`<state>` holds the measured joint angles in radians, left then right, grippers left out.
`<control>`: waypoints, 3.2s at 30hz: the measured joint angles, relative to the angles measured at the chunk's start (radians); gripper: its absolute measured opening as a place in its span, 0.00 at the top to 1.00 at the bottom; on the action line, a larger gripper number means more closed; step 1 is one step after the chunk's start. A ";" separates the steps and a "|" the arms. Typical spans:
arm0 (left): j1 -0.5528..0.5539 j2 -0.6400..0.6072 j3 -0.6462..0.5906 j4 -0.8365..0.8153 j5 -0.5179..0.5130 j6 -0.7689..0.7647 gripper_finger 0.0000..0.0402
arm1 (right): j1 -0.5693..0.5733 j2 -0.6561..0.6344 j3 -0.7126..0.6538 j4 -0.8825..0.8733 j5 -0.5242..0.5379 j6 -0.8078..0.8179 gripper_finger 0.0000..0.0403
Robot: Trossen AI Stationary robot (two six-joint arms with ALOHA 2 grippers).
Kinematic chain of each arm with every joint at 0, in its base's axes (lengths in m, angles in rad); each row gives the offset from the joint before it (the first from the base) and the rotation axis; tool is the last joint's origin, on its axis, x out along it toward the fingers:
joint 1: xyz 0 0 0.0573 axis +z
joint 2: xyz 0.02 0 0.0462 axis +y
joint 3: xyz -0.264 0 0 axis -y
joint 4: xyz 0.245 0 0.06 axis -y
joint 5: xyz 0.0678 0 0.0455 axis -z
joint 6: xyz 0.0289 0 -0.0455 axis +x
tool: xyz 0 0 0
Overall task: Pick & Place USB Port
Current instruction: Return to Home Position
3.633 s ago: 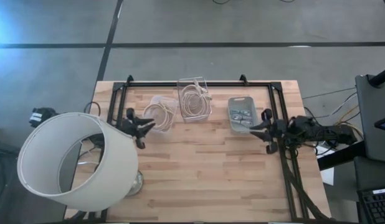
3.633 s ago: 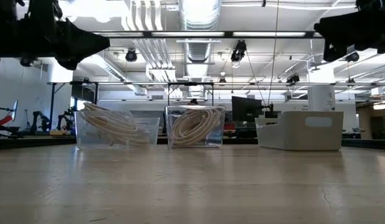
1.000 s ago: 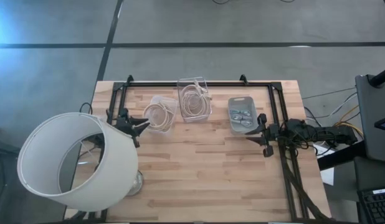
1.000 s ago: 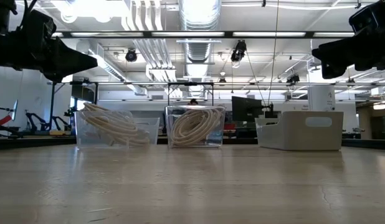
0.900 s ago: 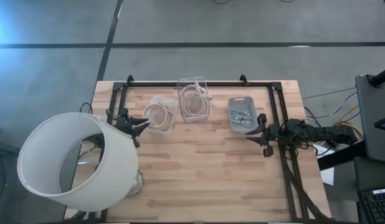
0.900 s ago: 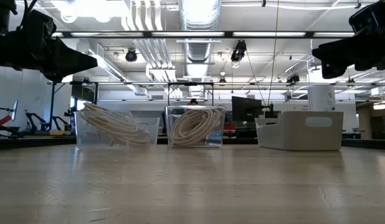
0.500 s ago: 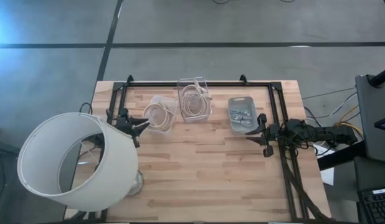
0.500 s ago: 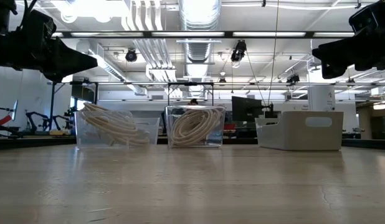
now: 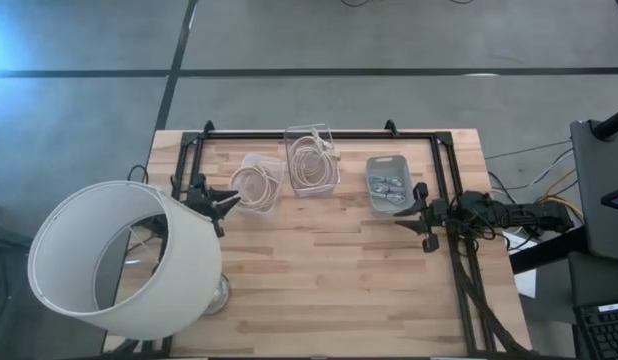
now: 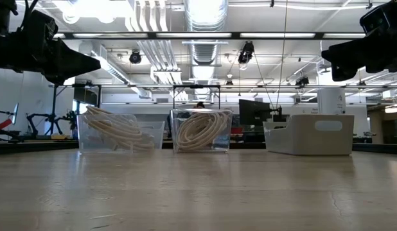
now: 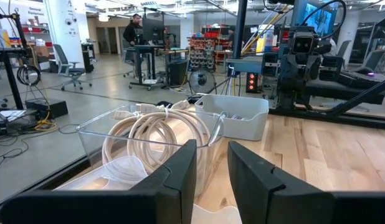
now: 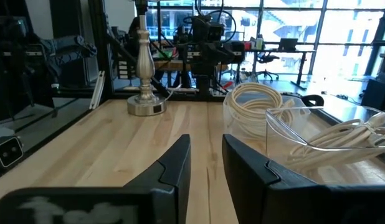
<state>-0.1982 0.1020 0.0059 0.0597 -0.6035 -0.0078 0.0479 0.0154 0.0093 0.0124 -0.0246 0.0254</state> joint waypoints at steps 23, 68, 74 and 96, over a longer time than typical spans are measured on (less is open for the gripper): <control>-0.001 0.000 0.000 0.000 0.000 0.000 0.77 | 0.000 0.000 0.000 0.028 0.000 -0.022 0.79; 0.000 0.000 0.000 0.000 0.000 0.000 0.77 | 0.000 0.111 0.000 0.000 -0.001 0.147 0.81; 0.000 0.000 0.000 0.000 0.000 0.000 0.77 | 0.000 0.111 0.000 0.000 -0.001 0.147 0.83; -0.001 0.000 0.000 0.000 0.000 0.000 0.77 | 0.000 0.111 0.000 0.000 -0.001 0.147 0.79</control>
<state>-0.1993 0.1020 0.0059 0.0597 -0.6037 -0.0078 0.0479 0.1261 0.0097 0.0128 -0.0254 0.1728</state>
